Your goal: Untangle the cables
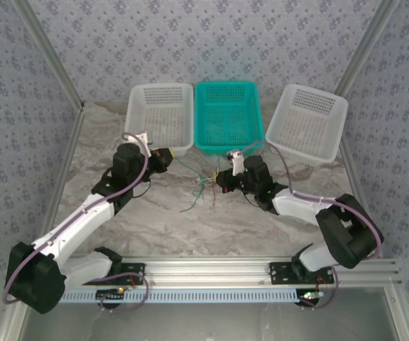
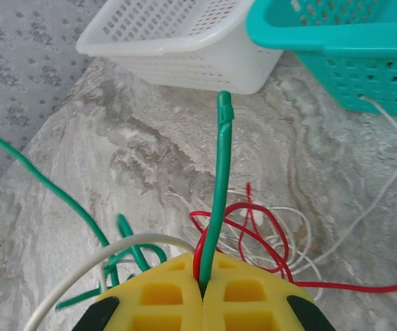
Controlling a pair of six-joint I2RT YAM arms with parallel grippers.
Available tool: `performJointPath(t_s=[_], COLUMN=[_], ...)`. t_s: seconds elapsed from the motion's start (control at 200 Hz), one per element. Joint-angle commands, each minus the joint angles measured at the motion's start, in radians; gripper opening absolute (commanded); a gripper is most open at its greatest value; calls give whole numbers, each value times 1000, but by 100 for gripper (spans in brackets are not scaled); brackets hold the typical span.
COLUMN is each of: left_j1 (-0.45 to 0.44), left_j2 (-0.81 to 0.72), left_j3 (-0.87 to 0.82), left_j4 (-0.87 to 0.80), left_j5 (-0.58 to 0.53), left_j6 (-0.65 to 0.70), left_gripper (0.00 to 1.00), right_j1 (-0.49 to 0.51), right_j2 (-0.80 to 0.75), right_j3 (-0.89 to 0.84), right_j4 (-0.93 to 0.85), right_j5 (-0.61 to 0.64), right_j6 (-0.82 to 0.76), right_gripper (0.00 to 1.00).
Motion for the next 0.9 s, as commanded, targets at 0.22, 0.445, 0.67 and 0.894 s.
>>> performJointPath(t_s=[0.22, 0.445, 0.67, 0.894], left_j1=[274, 364, 456, 450], left_j2=[-185, -221, -224, -177], left_j3=[112, 143, 164, 127], left_j4=[-206, -294, -311, -235], left_j5=[-42, -43, 20, 218], left_j6=[53, 105, 104, 68], left_gripper=[0, 0, 0, 0], right_j1=[-147, -216, -260, -206], right_j2=[-105, -173, -213, -225], right_j3=[-121, -143, -179, -127], right_j4=[-163, -267, -302, -280], right_j5=[175, 268, 303, 112], right_j6=[24, 52, 77, -26], right_gripper=[0, 0, 0, 0])
